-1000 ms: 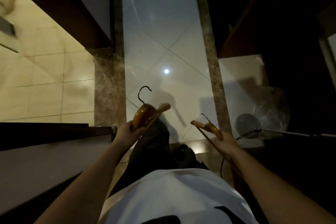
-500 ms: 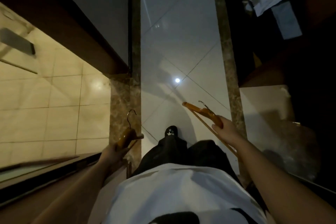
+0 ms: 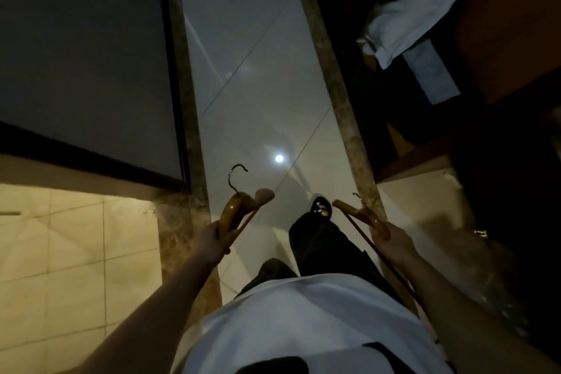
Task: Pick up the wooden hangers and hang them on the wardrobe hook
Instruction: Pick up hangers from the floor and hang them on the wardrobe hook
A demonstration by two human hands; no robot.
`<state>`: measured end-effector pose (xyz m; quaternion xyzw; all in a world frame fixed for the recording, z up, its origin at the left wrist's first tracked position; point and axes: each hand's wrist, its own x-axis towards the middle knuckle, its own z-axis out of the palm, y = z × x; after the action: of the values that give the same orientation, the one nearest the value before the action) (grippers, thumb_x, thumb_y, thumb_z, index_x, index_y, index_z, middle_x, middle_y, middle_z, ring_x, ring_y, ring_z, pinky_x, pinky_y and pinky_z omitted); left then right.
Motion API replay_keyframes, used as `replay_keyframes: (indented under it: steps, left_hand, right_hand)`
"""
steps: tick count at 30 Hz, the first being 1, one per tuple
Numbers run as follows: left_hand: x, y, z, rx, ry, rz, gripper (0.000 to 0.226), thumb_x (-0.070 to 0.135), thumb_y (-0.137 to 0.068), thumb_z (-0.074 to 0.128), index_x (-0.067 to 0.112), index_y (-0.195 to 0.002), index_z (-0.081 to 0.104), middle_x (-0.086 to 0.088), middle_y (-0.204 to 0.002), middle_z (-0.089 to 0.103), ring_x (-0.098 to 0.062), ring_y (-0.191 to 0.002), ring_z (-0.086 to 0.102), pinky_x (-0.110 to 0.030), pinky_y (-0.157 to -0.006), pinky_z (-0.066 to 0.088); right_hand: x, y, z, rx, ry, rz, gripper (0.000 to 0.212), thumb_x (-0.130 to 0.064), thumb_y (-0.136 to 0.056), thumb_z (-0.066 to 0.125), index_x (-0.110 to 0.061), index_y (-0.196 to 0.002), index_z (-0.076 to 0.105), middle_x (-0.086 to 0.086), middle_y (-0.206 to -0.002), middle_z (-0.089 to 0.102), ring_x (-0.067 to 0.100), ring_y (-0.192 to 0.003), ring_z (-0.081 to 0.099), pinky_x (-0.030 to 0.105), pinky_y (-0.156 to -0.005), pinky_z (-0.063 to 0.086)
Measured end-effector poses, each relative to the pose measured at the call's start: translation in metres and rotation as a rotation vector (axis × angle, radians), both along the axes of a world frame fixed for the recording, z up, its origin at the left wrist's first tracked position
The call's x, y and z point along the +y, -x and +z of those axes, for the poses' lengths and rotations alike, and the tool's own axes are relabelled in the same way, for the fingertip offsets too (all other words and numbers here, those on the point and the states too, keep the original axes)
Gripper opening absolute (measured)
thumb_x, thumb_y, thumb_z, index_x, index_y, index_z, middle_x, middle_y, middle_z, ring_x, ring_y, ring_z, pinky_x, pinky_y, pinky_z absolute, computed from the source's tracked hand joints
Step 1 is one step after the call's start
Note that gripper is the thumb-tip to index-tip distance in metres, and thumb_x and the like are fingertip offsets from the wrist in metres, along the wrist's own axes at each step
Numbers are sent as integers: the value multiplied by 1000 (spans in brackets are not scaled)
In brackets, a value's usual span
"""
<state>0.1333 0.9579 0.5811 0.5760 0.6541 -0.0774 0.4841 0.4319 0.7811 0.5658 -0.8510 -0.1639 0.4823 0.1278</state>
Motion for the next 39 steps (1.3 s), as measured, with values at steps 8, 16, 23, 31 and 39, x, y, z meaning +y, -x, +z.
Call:
replay_keyframes:
  steps: [8,16,23,31,39]
  left_hand:
    - [96,-122,15,-57,-118,-132,15,23,-89,60,13,-96,51,-13,-85,62,-33,-80,63,-41,-71,53]
    - [209,-176,26,222,-441,-434,35,40,-83,62,21,-108,46,-3,-90,63,-26,-81,63,-39,-71,54]
    - [363,-271,46,114,-668,-783,39,50,-84,56,22,-109,48,-2,-82,64,-20,-70,64,-37,-66,56]
    - [479,-407,106,-262,-825,-1245,45,60,-82,52,24,-110,53,2,-81,68,-15,-69,64,-29,-60,50]
    - [485,-536,184,-635,-764,-1458,76,51,-80,62,35,-145,26,8,-150,35,-14,-134,38,-40,-106,40]
  right_hand:
    - [91,-97,7,-7,-35,-10,37,-26,-92,52,-15,-128,53,16,-120,61,35,-108,57,39,-92,48]
    - [205,-157,31,-66,-280,-33,29,-12,-91,53,-16,-119,58,10,-108,66,30,-107,59,42,-95,48]
    - [323,-199,72,-385,-363,-164,15,-22,-88,60,-18,-98,49,-2,-85,56,17,-82,51,29,-69,40]
    - [400,-262,137,-681,-423,-320,20,-30,-91,56,-13,-101,57,3,-99,53,26,-95,56,32,-74,40]
    - [398,-310,229,-854,-470,-582,37,-31,-89,58,-22,-124,48,-5,-104,56,23,-110,53,36,-91,41]
